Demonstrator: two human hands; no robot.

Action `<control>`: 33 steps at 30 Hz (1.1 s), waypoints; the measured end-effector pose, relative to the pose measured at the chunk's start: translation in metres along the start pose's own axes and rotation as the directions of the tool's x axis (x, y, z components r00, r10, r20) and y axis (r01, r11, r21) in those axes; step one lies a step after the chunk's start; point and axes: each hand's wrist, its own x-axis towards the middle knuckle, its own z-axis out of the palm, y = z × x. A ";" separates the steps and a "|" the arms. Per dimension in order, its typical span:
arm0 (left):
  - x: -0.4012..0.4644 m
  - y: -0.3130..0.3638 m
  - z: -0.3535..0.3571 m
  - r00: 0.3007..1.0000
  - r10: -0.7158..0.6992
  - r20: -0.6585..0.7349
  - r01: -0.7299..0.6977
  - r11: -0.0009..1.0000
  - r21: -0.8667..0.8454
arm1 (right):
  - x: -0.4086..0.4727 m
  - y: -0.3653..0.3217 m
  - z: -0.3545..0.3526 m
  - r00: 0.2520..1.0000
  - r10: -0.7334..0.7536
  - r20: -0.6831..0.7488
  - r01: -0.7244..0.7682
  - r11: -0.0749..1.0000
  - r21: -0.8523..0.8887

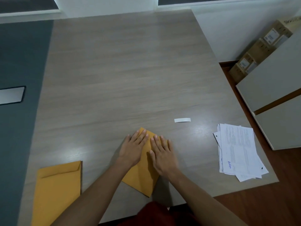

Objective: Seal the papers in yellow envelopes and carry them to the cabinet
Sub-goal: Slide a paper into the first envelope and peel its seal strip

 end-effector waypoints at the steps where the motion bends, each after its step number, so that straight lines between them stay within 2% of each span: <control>1: 0.000 -0.001 0.001 1.000 -0.002 0.002 0.002 1.000 0.029 | -0.003 0.005 0.002 1.000 -0.001 0.008 0.001 1.000 -0.023; 7: 0.007 -0.006 -0.001 0.999 -0.001 0.037 0.001 1.000 0.019 | -0.036 0.046 -0.002 1.000 0.006 0.012 -0.005 0.993 -0.117; 11: 0.018 0.005 -0.012 0.997 -0.065 0.041 0.066 0.997 -0.032 | -0.038 0.044 -0.003 1.000 0.019 0.021 -0.016 0.993 -0.115; 14: 0.024 0.024 -0.017 0.996 0.067 -0.061 -0.067 0.998 -0.003 | -0.038 0.045 -0.001 0.999 0.026 0.040 -0.021 0.993 -0.114; 16: 0.016 0.029 -0.003 0.981 0.182 -0.063 -0.183 0.983 -0.004 | -0.038 0.044 -0.007 0.999 0.033 0.030 -0.028 0.989 -0.145; 17: 0.011 0.026 0.005 0.979 0.196 -0.048 -0.197 0.980 -0.015 | -0.038 0.044 -0.009 0.999 0.035 0.017 -0.032 0.988 -0.151; 24: 0.000 -0.017 0.024 0.994 0.065 -0.087 -0.066 0.998 -0.011 | -0.038 0.048 -0.008 0.999 0.045 0.000 -0.044 0.990 -0.135; 33: 0.009 -0.024 0.021 0.992 -0.038 -0.116 0.034 0.999 -0.037 | 0.001 0.053 -0.020 0.987 0.077 0.139 -0.066 0.995 -0.079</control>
